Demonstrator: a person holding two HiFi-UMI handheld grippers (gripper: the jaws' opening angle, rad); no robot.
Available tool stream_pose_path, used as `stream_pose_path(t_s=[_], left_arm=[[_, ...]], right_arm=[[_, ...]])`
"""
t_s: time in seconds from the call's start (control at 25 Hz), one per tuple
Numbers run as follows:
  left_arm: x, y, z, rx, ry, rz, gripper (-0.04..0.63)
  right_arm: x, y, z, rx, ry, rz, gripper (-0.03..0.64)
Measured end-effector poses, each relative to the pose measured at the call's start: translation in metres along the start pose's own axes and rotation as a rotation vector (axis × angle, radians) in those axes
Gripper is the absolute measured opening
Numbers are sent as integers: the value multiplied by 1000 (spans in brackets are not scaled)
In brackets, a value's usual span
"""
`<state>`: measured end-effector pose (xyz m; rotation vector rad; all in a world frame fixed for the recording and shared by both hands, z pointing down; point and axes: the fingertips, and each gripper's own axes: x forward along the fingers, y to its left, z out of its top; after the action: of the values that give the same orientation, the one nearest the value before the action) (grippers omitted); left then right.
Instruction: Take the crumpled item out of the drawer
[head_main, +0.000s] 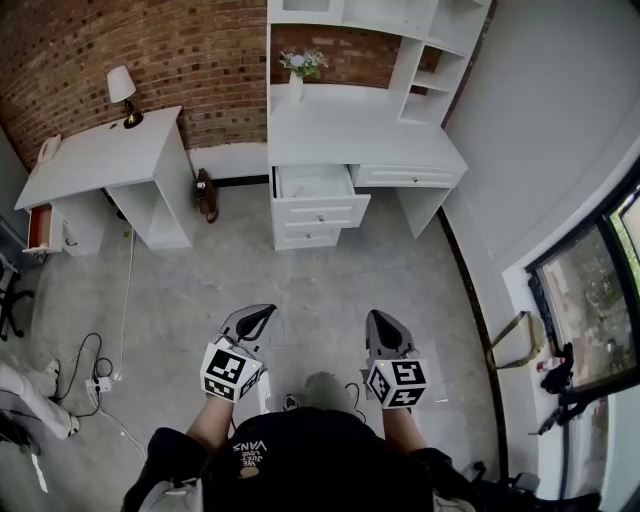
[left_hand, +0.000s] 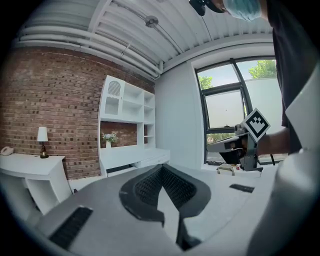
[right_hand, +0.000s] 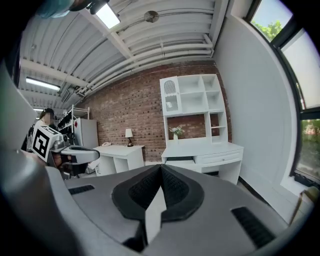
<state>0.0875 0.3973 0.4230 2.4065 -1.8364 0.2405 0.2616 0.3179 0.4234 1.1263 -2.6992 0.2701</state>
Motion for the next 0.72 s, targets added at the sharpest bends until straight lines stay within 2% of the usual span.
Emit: stream_pose_path(t_s=[0.2,0.36,0.44,0.56,0.72], left_arm=[[13,4,-3,-21,-5,-35,6],[30,18,-1,-28,0,-34,8],[40,26,0,-27,-4,-34,9],[61,37,2,-26,1,-34,31],[96,51,7,-27,23,-39,73]], right_arm=[[13,-10,6,22,-16,-9,-1],[34,-15,12,27,-21,5,3],[45,-19,13,28,-24,13,27],[66,-30,16,37,-26,23,106],[94,-52,22,51,-18,23,115]])
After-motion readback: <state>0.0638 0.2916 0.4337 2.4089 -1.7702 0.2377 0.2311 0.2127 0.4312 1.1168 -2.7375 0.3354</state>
